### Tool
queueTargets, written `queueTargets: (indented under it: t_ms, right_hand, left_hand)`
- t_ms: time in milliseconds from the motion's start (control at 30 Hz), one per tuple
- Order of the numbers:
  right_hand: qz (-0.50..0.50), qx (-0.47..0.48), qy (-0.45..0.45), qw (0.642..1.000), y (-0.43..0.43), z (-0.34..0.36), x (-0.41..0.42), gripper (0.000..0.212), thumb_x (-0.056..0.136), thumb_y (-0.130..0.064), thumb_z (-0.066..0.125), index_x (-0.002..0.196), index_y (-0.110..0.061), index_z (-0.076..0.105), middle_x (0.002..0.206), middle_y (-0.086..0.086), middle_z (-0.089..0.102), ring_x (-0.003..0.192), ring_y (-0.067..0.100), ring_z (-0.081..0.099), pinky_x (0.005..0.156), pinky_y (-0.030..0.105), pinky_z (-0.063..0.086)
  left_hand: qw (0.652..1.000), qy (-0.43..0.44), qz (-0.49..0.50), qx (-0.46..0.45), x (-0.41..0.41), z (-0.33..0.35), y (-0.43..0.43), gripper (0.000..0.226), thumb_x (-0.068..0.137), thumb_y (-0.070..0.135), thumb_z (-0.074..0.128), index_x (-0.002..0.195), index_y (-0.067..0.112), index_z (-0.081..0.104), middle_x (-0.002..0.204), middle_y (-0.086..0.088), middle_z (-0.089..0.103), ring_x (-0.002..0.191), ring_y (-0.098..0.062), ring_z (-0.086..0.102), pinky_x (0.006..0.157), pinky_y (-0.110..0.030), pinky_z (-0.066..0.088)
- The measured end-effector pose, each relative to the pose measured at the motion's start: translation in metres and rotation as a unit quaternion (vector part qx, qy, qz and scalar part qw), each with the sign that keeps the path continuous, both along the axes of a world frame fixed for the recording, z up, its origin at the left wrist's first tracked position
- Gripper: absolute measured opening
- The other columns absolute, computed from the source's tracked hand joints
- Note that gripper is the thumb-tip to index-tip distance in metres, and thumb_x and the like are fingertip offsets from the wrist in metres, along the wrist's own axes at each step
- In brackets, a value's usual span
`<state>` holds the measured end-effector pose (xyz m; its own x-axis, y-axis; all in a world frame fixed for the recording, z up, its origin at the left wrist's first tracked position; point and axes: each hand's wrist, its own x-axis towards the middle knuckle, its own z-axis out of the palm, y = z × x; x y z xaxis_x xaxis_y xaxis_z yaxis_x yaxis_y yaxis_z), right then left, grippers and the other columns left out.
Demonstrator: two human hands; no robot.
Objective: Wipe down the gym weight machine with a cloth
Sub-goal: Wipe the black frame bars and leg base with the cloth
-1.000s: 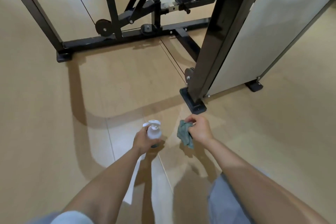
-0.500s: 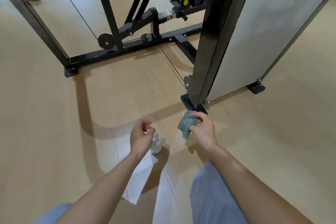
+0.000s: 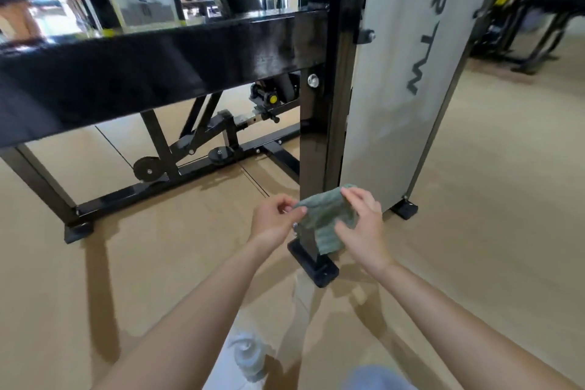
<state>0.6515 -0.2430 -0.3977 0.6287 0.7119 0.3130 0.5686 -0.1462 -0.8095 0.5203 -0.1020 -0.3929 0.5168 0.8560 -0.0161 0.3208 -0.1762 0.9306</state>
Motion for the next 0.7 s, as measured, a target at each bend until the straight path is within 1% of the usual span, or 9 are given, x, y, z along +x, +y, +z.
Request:
queueTargets:
  t_ms: [67,133,167,233,333,400,500,633,700]
  right_hand:
    - [-0.011,-0.004,-0.024,1.0,0.011,0.012,0.011,0.063,0.086,-0.003,0.064,0.145,-0.02,0.051,0.135,-0.014,0.044,0.123,0.005,0.033,0.102,0.003,0.026]
    - [-0.006,0.023,-0.015,1.0,0.025,0.029,0.019,0.065,0.089,-0.002,0.062,0.15,-0.018,0.045,0.139,-0.013,0.04,0.128,0.007,0.036,0.11,0.015,0.033]
    - [-0.001,0.045,0.0,0.999,0.032,0.038,0.023,0.067,0.09,0.0,0.06,0.152,-0.018,0.042,0.14,-0.014,0.037,0.132,0.007,0.038,0.113,0.023,0.038]
    - [0.011,0.082,0.018,0.996,0.05,0.054,0.03,0.071,0.092,0.003,0.058,0.156,-0.019,0.035,0.145,-0.017,0.031,0.137,0.008,0.039,0.113,0.03,0.043]
    - [0.019,0.105,0.02,0.994,0.076,0.066,0.037,0.078,0.092,0.004,0.058,0.158,-0.024,0.028,0.157,-0.013,0.026,0.145,0.012,0.034,0.117,0.037,0.039]
    - [0.009,0.099,0.038,0.994,0.087,0.067,0.038,0.074,0.09,0.006,0.058,0.155,-0.021,0.035,0.156,-0.006,0.034,0.144,0.014,0.037,0.118,0.04,0.038]
    - [-0.029,0.048,0.057,0.997,0.087,0.067,0.036,0.055,0.091,0.005,0.059,0.143,-0.012,0.049,0.14,0.002,0.047,0.13,0.017,0.052,0.111,0.029,0.043]
    - [-0.025,0.003,0.062,0.998,0.078,0.072,0.042,0.048,0.09,0.008,0.056,0.134,-0.012,0.054,0.129,0.002,0.05,0.12,0.02,0.059,0.103,0.025,0.048]
    - [-0.013,0.004,0.043,0.999,0.078,0.075,0.045,0.05,0.09,0.009,0.055,0.137,-0.01,0.053,0.132,0.001,0.05,0.123,0.019,0.057,0.108,0.027,0.046]
  left_hand:
    - [0.997,-0.004,0.033,0.064,0.016,0.021,0.006,0.008,0.088,0.026,0.077,0.083,0.026,0.07,0.075,0.006,0.057,0.07,-0.01,0.051,0.061,-0.024,0.038]
    - [0.993,-0.051,0.066,0.082,0.036,0.042,0.012,0.009,0.091,0.024,0.073,0.084,0.025,0.067,0.072,0.008,0.057,0.068,-0.01,0.052,0.059,-0.024,0.039]
    - [0.99,-0.089,0.085,0.07,0.048,0.051,0.017,0.007,0.093,0.023,0.071,0.087,0.023,0.067,0.074,0.006,0.061,0.071,-0.012,0.058,0.062,-0.025,0.045]
    - [0.978,-0.169,0.12,0.026,0.07,0.067,0.025,0.005,0.095,0.022,0.068,0.092,0.023,0.064,0.086,-0.001,0.069,0.083,-0.019,0.068,0.077,-0.033,0.057]
    - [0.962,-0.246,0.116,-0.007,0.093,0.076,0.03,0.01,0.097,0.02,0.065,0.103,0.025,0.058,0.101,0.001,0.071,0.095,-0.015,0.07,0.094,-0.037,0.057]
    - [0.967,-0.243,0.081,-0.017,0.102,0.068,0.03,0.017,0.097,0.016,0.065,0.108,0.025,0.055,0.107,0.004,0.071,0.099,-0.009,0.069,0.099,-0.036,0.054]
    - [0.977,-0.207,0.03,-0.035,0.11,0.047,0.026,0.028,0.096,0.011,0.063,0.116,0.03,0.057,0.121,0.005,0.068,0.117,-0.009,0.063,0.109,-0.04,0.048]
    - [0.982,-0.183,0.053,-0.02,0.113,0.043,0.019,0.034,0.097,0.006,0.06,0.126,0.023,0.059,0.126,0.006,0.064,0.121,-0.012,0.059,0.112,-0.04,0.045]
    - [0.98,-0.187,0.072,-0.007,0.116,0.047,0.017,0.034,0.097,0.005,0.059,0.127,0.021,0.06,0.125,0.005,0.065,0.119,-0.014,0.06,0.112,-0.04,0.045]
